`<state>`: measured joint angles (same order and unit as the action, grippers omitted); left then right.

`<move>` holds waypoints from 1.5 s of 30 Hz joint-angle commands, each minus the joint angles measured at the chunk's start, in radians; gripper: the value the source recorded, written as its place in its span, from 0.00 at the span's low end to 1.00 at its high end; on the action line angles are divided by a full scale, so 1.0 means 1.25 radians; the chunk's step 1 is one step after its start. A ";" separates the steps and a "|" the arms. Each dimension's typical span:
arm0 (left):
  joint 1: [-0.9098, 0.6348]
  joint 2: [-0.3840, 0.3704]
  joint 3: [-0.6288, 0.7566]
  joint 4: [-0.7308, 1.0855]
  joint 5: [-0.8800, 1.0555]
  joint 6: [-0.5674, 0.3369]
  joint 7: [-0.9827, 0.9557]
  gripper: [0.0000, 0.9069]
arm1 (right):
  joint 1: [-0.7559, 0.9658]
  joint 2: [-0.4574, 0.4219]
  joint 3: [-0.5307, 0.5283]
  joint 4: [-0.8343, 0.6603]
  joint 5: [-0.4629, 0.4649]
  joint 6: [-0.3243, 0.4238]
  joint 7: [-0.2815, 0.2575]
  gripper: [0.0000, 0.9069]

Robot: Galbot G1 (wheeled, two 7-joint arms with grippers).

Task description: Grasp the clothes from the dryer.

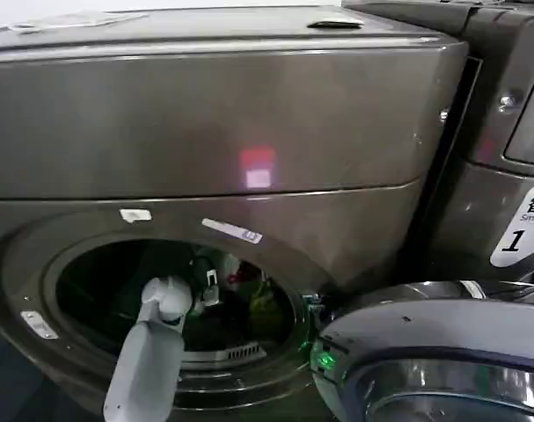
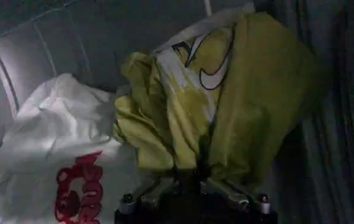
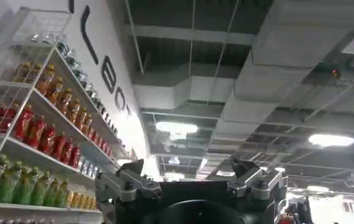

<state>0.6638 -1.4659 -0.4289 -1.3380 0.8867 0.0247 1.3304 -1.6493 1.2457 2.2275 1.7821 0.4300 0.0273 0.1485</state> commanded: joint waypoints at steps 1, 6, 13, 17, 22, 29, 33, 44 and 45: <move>0.001 0.001 -0.001 -0.017 -0.034 0.032 -0.053 0.00 | 0.000 0.001 -0.001 0.000 0.000 0.000 0.000 1.00; -0.013 -0.008 -0.001 -0.056 -0.190 0.114 -0.341 0.00 | 0.002 -0.002 -0.002 0.000 0.011 -0.003 0.000 1.00; 0.000 -0.022 -0.002 -0.145 -0.272 0.208 -0.494 0.00 | 0.001 -0.002 -0.004 0.006 0.036 -0.009 -0.001 1.00; 0.009 -0.033 -0.005 -0.168 -0.292 0.234 -0.580 0.00 | 0.000 -0.002 -0.005 0.007 0.037 -0.014 -0.002 1.00; 0.014 -0.046 -0.008 -0.184 -0.350 0.272 -0.698 0.00 | 0.000 -0.004 -0.009 0.017 0.049 -0.029 0.001 1.00; 0.023 -0.070 -0.006 -0.211 -0.427 0.308 -0.877 0.00 | 0.001 0.001 -0.018 0.038 0.058 -0.040 0.001 1.00; 0.022 -0.079 -0.005 -0.243 -0.507 0.337 -0.964 0.00 | 0.002 0.003 -0.016 0.042 0.058 -0.047 -0.002 1.00; 0.024 -0.101 -0.011 -0.267 -0.594 0.358 -1.062 0.00 | -0.001 0.009 -0.018 0.054 0.070 -0.047 0.000 1.00; 0.024 -0.101 -0.011 -0.268 -0.596 0.357 -1.064 0.00 | -0.001 0.009 -0.018 0.053 0.070 -0.046 0.000 1.00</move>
<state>0.6950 -1.5828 -0.4399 -1.6456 0.2464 0.4428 0.1500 -1.6507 1.2561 2.2045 1.8461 0.5070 -0.0330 0.1491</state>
